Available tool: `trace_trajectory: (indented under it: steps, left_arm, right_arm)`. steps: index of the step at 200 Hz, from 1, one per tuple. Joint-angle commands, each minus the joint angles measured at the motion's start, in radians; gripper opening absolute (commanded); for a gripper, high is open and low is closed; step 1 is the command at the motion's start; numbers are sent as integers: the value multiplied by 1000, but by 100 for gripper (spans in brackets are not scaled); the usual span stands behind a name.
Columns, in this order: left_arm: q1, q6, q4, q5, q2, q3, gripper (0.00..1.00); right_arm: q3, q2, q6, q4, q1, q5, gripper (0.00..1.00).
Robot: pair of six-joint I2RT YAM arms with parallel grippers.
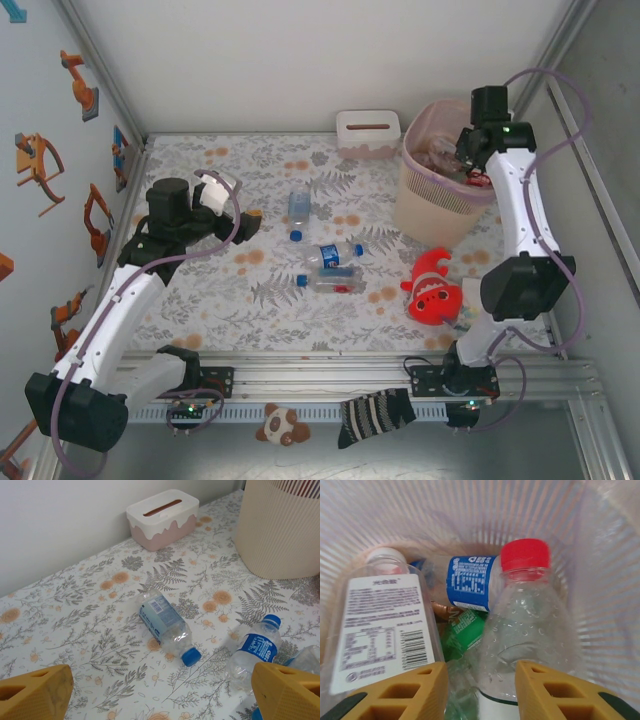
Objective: Put the plastic bottles in the bin
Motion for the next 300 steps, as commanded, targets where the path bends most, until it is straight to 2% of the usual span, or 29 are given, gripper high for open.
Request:
trace_trajectory:
  steps: [1, 45, 86, 118, 201, 238, 275, 300]
  left_arm:
    - [5, -6, 8, 11, -9, 4, 92]
    - [5, -6, 9, 9, -6, 4, 92]
    - [5, -8, 8, 12, 0, 5, 92]
    - [5, -5, 8, 9, 0, 5, 92]
    - [5, -8, 8, 10, 7, 7, 92]
    - [7, -9, 11, 12, 9, 7, 92]
    - [7, -12, 13, 23, 18, 8, 92]
    - [7, -12, 14, 25, 19, 10, 92]
  right_arm:
    - [-53, 22, -2, 2, -7, 49, 40]
    - [-113, 30, 1, 5, -10, 86, 38]
    - [-31, -9, -3, -27, -10, 59, 38]
    - [23, -54, -4, -47, -7, 11, 38]
    - [11, -217, -49, -67, 33, -140, 39]
    - [-34, -282, -71, -59, 103, -184, 39]
    - [-88, -338, -121, -26, 251, -208, 39]
    - [-155, -373, -186, 18, 333, -301, 40]
